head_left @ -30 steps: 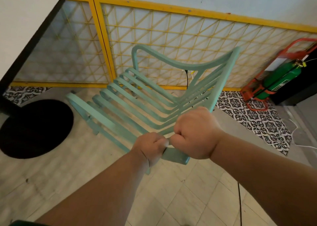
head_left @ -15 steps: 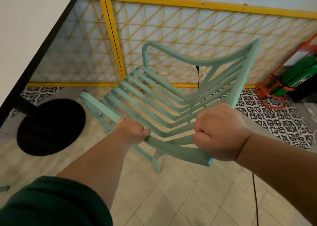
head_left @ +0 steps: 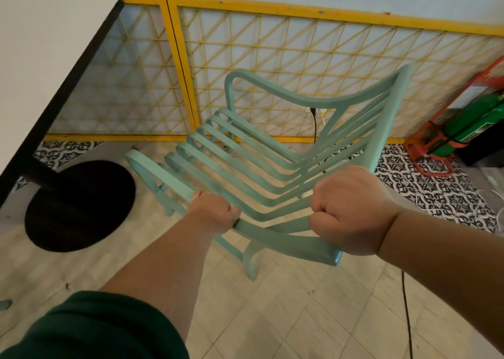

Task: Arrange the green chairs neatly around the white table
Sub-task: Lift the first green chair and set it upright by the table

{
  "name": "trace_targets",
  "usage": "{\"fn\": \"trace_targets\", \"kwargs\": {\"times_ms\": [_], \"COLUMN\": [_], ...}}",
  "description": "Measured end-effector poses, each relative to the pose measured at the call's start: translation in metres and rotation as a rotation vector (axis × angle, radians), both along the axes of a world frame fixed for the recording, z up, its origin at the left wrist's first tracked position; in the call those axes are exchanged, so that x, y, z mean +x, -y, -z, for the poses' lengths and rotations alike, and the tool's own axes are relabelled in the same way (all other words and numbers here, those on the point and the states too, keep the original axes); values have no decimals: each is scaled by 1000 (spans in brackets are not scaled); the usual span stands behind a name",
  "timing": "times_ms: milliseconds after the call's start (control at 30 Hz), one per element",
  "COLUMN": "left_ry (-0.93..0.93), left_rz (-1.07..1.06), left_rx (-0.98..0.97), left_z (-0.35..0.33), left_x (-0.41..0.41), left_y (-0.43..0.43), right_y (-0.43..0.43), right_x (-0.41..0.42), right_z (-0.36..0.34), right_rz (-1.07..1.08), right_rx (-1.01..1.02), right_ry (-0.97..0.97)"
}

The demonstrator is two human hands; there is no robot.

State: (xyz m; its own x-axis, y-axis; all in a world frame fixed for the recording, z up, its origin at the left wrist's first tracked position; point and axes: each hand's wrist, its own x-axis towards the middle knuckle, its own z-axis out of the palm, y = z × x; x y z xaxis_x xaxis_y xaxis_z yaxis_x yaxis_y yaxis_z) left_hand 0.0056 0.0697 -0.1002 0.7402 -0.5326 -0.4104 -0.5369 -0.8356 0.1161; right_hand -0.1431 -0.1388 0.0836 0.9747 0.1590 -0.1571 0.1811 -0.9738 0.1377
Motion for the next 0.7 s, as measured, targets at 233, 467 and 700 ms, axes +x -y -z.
{"fn": "trace_targets", "kwargs": {"times_ms": [233, 467, 700], "left_ry": [6, -11, -37], "left_rz": [-87, -203, -317], "left_rx": [-30, 46, 47], "left_z": [-11, -14, -9], "left_x": [-15, -42, -52], "left_y": [6, 28, 36], "right_y": [10, 44, 55], "right_x": [5, 24, 36], "right_z": [-1, -8, -12], "right_rz": [-20, -87, -89], "right_rx": [-24, -92, -100], "right_ry": [-21, -97, -178]}}
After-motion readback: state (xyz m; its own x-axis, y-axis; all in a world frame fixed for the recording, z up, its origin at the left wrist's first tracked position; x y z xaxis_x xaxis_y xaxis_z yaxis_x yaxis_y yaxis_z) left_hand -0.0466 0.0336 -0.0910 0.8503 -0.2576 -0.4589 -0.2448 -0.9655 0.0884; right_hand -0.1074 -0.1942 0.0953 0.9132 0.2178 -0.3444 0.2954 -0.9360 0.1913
